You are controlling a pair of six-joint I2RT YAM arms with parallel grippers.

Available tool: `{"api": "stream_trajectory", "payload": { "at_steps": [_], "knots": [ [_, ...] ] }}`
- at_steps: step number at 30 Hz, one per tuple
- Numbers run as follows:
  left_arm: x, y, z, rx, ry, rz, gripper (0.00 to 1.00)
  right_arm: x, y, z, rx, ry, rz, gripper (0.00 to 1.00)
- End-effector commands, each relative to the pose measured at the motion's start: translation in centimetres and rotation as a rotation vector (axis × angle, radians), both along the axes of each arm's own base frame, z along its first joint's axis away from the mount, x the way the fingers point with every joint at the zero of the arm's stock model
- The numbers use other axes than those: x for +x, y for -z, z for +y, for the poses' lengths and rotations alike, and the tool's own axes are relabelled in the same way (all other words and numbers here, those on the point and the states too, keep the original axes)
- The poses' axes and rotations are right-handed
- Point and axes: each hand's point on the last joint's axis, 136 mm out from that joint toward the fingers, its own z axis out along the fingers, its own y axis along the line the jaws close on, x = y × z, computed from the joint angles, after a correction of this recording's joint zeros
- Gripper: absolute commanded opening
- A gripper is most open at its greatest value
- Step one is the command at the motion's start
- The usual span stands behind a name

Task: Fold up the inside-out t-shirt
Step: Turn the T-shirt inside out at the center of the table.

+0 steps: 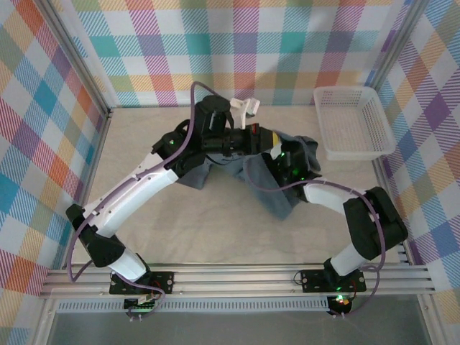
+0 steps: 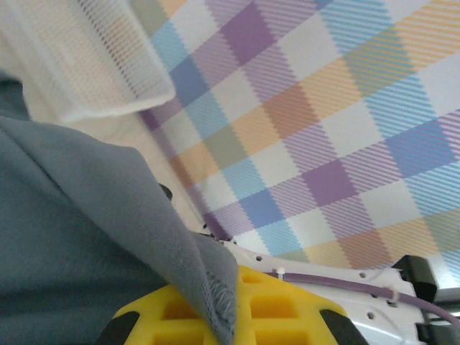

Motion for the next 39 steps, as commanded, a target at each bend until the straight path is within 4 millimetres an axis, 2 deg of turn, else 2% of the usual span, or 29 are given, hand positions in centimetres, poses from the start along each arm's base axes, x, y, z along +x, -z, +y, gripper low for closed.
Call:
{"api": "stream_trajectory", "payload": {
  "at_steps": [1,2,3,6,8,10,11,14,17,18,19,21,25,27,28,30,31,32,35,39],
  "knots": [
    [0.3,-0.5,1.0,0.067,-0.015,-0.077,0.00,-5.1,0.9,4.9,0.253,-0.266,0.264,0.01],
    [0.6,0.0,1.4,0.097,-0.040,-0.087,0.00,-6.6,0.1,6.4,0.324,-0.358,0.314,0.02],
    [0.9,0.3,1.7,0.112,-0.056,-0.086,0.00,-7.3,-0.7,7.1,0.418,-0.376,0.374,0.03],
    [0.8,0.4,1.7,0.087,-0.046,-0.070,0.00,-8.7,-2.1,9.0,0.660,-0.426,0.569,0.05],
    [0.4,-0.3,1.2,0.043,-0.015,-0.059,0.00,-8.1,-0.9,9.4,0.755,-0.333,0.717,0.05],
    [0.0,-1.5,0.4,-0.018,0.028,-0.053,0.00,-7.0,1.7,9.2,0.779,-0.205,0.802,0.02],
    [-0.3,-2.6,0.0,-0.062,0.050,-0.058,0.00,-6.5,3.3,9.0,0.758,-0.132,0.826,0.00],
    [-0.3,-5.8,-0.8,-0.160,0.076,-0.081,0.00,-6.0,6.8,9.7,0.629,-0.059,0.866,0.02],
    [-0.8,-9.4,-1.6,-0.222,0.133,-0.116,0.00,-5.7,10.3,9.9,0.545,0.048,1.019,0.05],
    [-1.1,-10.0,-1.9,-0.231,0.159,-0.124,0.00,-5.6,10.9,9.9,0.531,0.079,1.065,0.07],
    [-1.6,-10.9,-2.1,-0.240,0.187,-0.141,0.00,-5.6,11.1,10.2,0.517,0.094,1.109,0.08],
    [-2.4,-11.8,-2.2,-0.231,0.217,-0.175,0.00,-5.3,10.2,10.5,0.528,0.114,1.132,0.10],
    [-2.6,-11.5,-1.8,-0.187,0.204,-0.194,0.00,-3.8,6.6,10.1,0.573,0.161,1.050,0.25],
    [-3.1,-11.7,-1.5,-0.184,0.214,-0.204,0.00,-3.4,6.8,9.3,0.536,0.203,1.028,0.38],
    [-3.3,-11.9,-1.3,-0.188,0.220,-0.210,0.00,-3.5,7.8,8.9,0.488,0.224,1.030,0.46],
    [-3.8,-12.5,-1.0,-0.200,0.228,-0.221,0.00,-4.0,10.4,8.2,0.359,0.243,1.067,0.58],
    [-4.2,-12.8,-0.8,-0.206,0.236,-0.228,0.00,-4.7,11.9,8.0,0.269,0.243,1.101,0.67],
    [-4.4,-13.2,-0.5,-0.210,0.239,-0.237,0.00,-5.6,13.0,8.1,0.190,0.228,1.137,0.70],
    [-4.7,-13.8,0.2,-0.196,0.226,-0.265,0.00,-8.1,15.0,8.8,0.024,0.180,1.195,0.75],
    [-5.4,-14.7,1.2,-0.171,0.224,-0.326,0.00,-10.4,17.6,7.7,-0.196,0.198,1.243,0.78]
  ]
}}
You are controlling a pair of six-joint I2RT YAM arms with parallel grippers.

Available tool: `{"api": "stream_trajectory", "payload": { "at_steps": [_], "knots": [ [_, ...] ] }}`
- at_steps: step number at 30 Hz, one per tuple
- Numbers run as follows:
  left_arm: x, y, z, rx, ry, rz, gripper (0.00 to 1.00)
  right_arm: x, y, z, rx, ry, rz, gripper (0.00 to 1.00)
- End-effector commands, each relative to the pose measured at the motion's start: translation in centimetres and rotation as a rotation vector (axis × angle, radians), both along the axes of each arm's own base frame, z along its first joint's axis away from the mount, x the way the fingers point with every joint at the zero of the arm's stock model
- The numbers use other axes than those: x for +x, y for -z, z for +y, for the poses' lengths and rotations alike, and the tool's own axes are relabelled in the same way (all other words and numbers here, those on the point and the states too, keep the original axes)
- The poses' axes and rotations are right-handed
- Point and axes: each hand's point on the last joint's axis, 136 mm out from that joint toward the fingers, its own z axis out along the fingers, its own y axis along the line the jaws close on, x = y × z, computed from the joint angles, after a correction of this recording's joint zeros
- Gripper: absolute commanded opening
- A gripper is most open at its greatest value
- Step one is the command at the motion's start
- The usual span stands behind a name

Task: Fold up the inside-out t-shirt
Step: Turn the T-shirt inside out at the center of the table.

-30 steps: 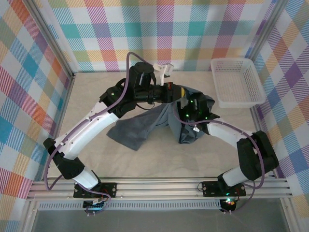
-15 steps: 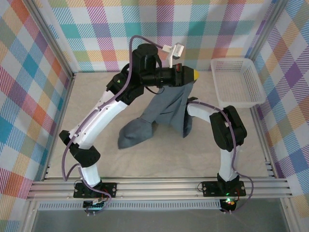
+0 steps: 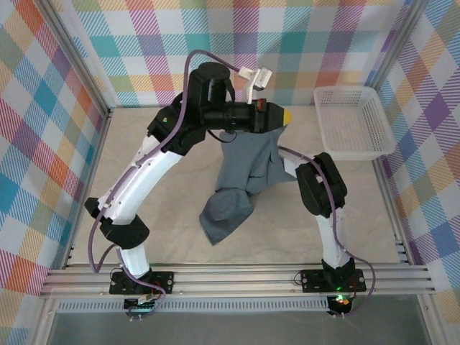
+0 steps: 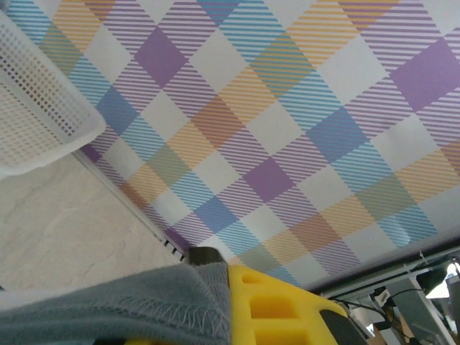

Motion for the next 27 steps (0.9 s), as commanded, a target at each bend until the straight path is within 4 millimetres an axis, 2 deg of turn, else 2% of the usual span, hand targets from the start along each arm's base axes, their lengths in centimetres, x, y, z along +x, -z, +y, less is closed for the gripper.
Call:
{"api": "stream_trajectory", "payload": {
  "at_steps": [1,2,4,6,7,8,10,12,13,14,15,17,19,22,23,25,26,27],
  "knots": [
    [-3.7,-6.3,2.9,-0.098,0.044,-0.216,0.00,-5.0,4.2,-3.7,-0.285,-0.127,0.169,0.77],
    [-3.5,-6.1,3.7,-0.064,0.006,-0.251,0.00,-5.4,4.9,-4.4,-0.337,-0.147,0.174,0.74],
    [-2.5,-5.7,5.6,0.006,-0.096,-0.312,0.00,-6.0,5.5,-5.0,-0.362,-0.162,0.185,0.56],
    [-0.9,-4.9,8.1,0.082,-0.226,-0.341,0.00,-6.3,4.9,-4.7,-0.306,-0.157,0.179,0.20],
    [0.7,-4.1,9.9,0.137,-0.331,-0.331,0.00,-6.3,3.8,-4.1,-0.245,-0.151,0.168,0.04],
    [2.7,-3.3,12.2,0.190,-0.450,-0.307,0.00,-6.3,2.2,-3.4,-0.176,-0.147,0.146,0.00],
    [6.3,-0.8,17.2,0.308,-0.663,-0.240,0.00,-6.5,-1.4,-2.2,-0.050,-0.158,0.092,0.00],
    [9.8,2.7,22.8,0.411,-0.842,-0.140,0.00,-7.2,-5.7,-1.2,0.102,-0.163,0.040,0.00],
    [10.9,4.5,24.7,0.441,-0.890,-0.087,0.00,-7.7,-7.7,-0.7,0.186,-0.163,0.030,0.00],
    [12.4,7.1,27.2,0.463,-0.939,-0.001,0.00,-8.3,-10.2,-0.2,0.286,-0.161,0.015,0.00],
    [13.4,9.6,28.6,0.472,-0.955,0.075,0.00,-8.7,-12.2,0.0,0.357,-0.154,-0.005,0.00],
    [15.1,15.8,31.0,0.485,-0.959,0.243,0.00,-9.1,-17.4,0.1,0.512,-0.139,-0.077,0.00],
    [15.6,21.2,31.1,0.483,-0.897,0.350,0.00,-8.1,-21.1,-1.1,0.586,-0.061,-0.158,0.00],
    [15.0,28.2,28.6,0.439,-0.745,0.480,0.00,-5.9,-27.1,-3.0,0.746,0.062,-0.257,0.00],
    [14.4,30.1,27.9,0.420,-0.706,0.527,0.00,-5.1,-28.8,-3.7,0.792,0.104,-0.291,0.00],
    [13.3,33.0,27.6,0.424,-0.686,0.587,0.00,-4.1,-31.7,-4.2,0.868,0.130,-0.359,0.00],
    [12.7,34.0,27.9,0.445,-0.695,0.606,0.08,-3.8,-32.8,-4.1,0.898,0.123,-0.391,0.00],
    [12.3,34.5,28.2,0.466,-0.702,0.610,0.23,-3.9,-33.5,-3.7,0.931,0.096,-0.395,0.00]
  ]
}}
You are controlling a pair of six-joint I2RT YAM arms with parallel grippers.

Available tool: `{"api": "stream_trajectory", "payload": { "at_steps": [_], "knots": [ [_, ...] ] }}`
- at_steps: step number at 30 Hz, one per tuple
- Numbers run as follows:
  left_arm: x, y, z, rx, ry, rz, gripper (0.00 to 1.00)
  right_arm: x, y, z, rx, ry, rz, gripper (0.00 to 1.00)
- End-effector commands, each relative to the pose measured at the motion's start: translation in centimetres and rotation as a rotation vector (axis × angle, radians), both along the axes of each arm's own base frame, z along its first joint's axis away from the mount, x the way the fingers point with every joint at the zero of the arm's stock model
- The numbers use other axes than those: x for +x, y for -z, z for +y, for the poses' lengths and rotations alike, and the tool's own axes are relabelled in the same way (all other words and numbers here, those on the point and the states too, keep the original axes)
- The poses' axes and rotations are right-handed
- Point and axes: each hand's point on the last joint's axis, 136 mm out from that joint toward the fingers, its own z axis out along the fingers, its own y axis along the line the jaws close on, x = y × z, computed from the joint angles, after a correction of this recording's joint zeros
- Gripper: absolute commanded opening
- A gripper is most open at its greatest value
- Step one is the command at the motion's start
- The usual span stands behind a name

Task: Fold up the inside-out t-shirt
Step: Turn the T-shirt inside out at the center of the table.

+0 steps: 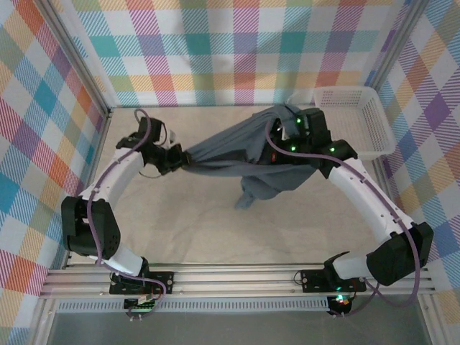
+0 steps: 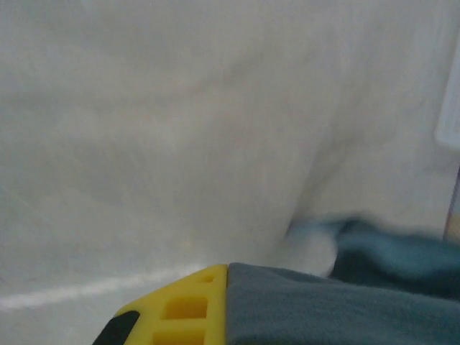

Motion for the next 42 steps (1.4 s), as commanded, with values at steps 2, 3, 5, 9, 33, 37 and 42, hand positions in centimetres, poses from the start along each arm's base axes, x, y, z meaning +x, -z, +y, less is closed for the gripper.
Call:
{"api": "stream_trajectory", "payload": {
  "at_steps": [2,3,5,9,33,37,42],
  "knots": [
    [0.1,-1.9,0.8,-0.019,-0.022,-0.085,0.58,1.3,-7.0,2.1,0.243,-0.057,-0.100,0.00],
    [-0.1,-2.8,0.6,-0.030,-0.005,-0.101,0.66,1.4,-7.0,2.5,0.254,-0.073,-0.079,0.00],
    [-0.6,-5.9,-0.4,-0.083,0.045,-0.154,0.80,1.5,-6.1,3.1,0.259,-0.100,-0.017,0.00],
    [-2.1,-15.2,-4.9,-0.254,0.233,-0.403,0.95,1.6,-2.5,3.4,0.199,-0.104,0.073,0.00],
    [-0.9,-23.3,-18.3,-0.346,0.594,-0.623,0.00,-2.4,2.1,5.0,0.100,-0.229,0.187,0.00],
    [5.0,-21.5,-10.5,-0.164,0.155,-0.552,0.00,-5.0,2.8,5.3,0.111,-0.337,0.202,0.00],
    [8.4,-12.9,-4.4,-0.085,-0.042,-0.305,0.00,-9.6,-2.7,6.1,0.261,-0.570,0.092,0.00]
  ]
}}
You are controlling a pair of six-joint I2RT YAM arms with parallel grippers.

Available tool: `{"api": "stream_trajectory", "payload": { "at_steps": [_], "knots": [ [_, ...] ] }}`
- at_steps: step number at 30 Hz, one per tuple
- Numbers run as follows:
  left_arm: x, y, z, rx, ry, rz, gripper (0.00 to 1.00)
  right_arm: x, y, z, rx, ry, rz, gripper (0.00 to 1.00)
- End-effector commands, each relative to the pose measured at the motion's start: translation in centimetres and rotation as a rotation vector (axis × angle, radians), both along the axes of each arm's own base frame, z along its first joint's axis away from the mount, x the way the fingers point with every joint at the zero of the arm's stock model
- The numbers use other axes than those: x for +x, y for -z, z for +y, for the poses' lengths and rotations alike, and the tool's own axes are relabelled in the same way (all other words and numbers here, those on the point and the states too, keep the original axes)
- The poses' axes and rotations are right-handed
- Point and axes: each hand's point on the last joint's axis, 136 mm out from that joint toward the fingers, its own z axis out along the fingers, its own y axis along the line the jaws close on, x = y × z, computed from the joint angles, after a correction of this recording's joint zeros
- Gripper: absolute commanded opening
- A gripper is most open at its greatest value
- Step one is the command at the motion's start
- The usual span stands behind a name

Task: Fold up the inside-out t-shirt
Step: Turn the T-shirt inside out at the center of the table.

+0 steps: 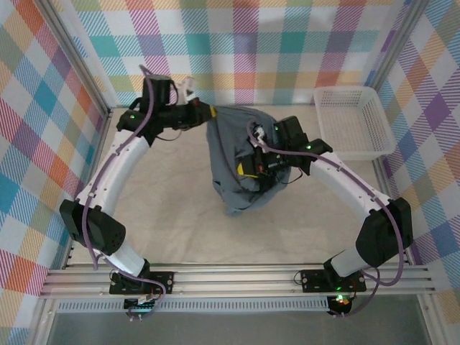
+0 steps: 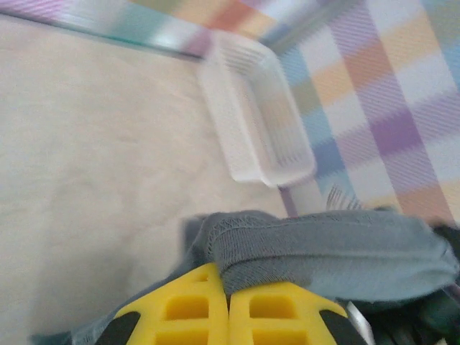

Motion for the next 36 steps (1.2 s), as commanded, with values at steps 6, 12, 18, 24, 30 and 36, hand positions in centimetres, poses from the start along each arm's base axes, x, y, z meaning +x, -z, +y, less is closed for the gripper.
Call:
{"api": "stream_trajectory", "payload": {
  "at_steps": [6,12,18,24,30,36],
  "knots": [
    [0.3,19.0,7.2,0.276,-0.288,0.456,0.00,1.0,-14.3,-3.1,0.184,0.147,-0.476,0.00],
    [-2.9,21.4,10.9,0.247,-0.369,0.515,0.25,4.2,-16.9,-6.8,0.095,0.422,-0.712,0.00],
    [-5.4,12.7,9.9,0.093,-0.252,0.329,0.73,4.7,-14.8,-5.9,0.107,0.408,-0.626,0.00],
    [-12.1,8.2,-2.4,-0.004,0.161,0.184,0.89,6.5,-13.5,-5.0,0.084,0.436,-0.484,0.00],
    [-12.0,12.9,-9.1,0.102,0.172,0.251,0.99,6.9,-14.7,-4.3,0.149,0.444,-0.440,0.00],
    [-7.8,19.6,-7.1,0.315,-0.044,0.295,0.29,8.1,-16.8,-7.0,0.113,0.619,-0.382,0.00]
  ]
}}
